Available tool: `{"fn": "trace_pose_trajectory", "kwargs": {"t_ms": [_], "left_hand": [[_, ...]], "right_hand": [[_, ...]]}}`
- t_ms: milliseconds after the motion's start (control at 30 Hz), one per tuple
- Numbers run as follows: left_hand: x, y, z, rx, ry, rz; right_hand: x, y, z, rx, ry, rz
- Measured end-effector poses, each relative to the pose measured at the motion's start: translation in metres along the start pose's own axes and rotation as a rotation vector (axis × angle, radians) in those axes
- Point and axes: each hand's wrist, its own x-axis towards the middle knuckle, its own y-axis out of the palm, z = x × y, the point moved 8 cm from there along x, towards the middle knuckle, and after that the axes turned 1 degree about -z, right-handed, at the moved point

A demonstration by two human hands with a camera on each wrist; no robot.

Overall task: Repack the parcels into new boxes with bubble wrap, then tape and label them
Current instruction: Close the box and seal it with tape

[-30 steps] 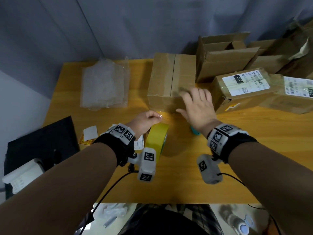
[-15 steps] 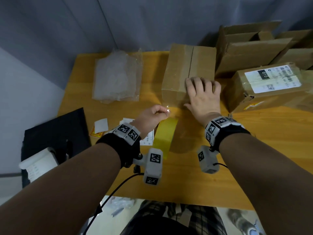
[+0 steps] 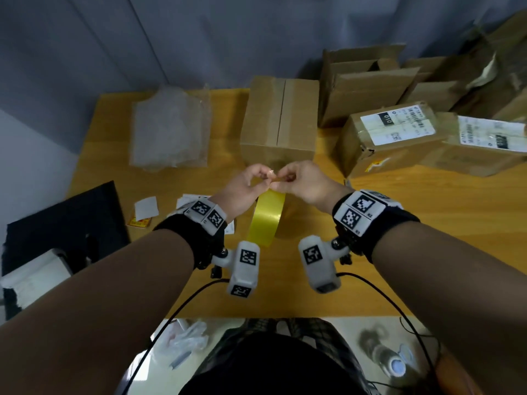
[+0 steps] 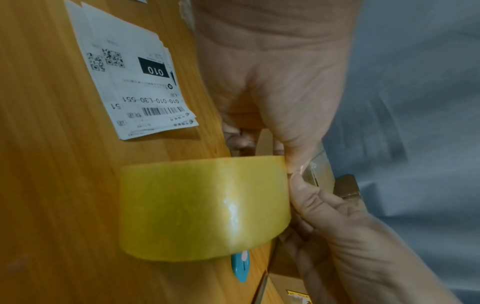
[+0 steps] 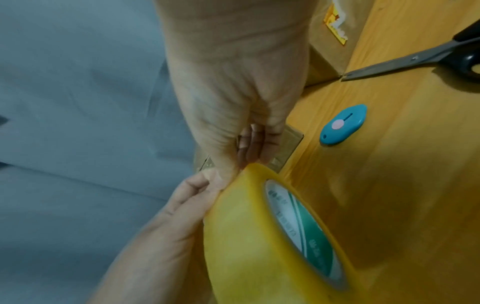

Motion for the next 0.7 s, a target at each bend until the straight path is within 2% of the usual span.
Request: {"fn": "trace_pose_trajectory", "kwargs": {"t_ms": [67, 233, 367, 467, 567, 700], "left_hand": [[-0.006, 0.004, -0.005, 0.009, 0.009, -0.003], [-0.017, 0.013, 0.000, 0.078, -0.108, 0.078], [-0.021, 0.004, -0.002, 0.079, -0.126, 0.009], [-0.022, -0.003, -0.001, 0.101, -0.114, 0.011], [-0.028, -0.002, -0.003, 0.153, -0.079, -0.002], [-0.032, -0.003, 0.000, 0.091, -0.083, -0.042]], "right_hand": [[-0.003, -0.001, -0.003, -0.027, 0.005, -0.024], [-0.011, -0.007, 0.000, -0.103, 0.013, -0.079], [-0.016, -0.007, 0.026, -0.180, -0.070, -0.053], [-0.019, -0.009, 0.040, -0.164, -0.120, -0.016], [-0.022, -0.011, 0.037, -0.080, -0.075, 0.000], [-0.022, -0.009, 0.030, 0.054, -0.020, -0.016]]}}
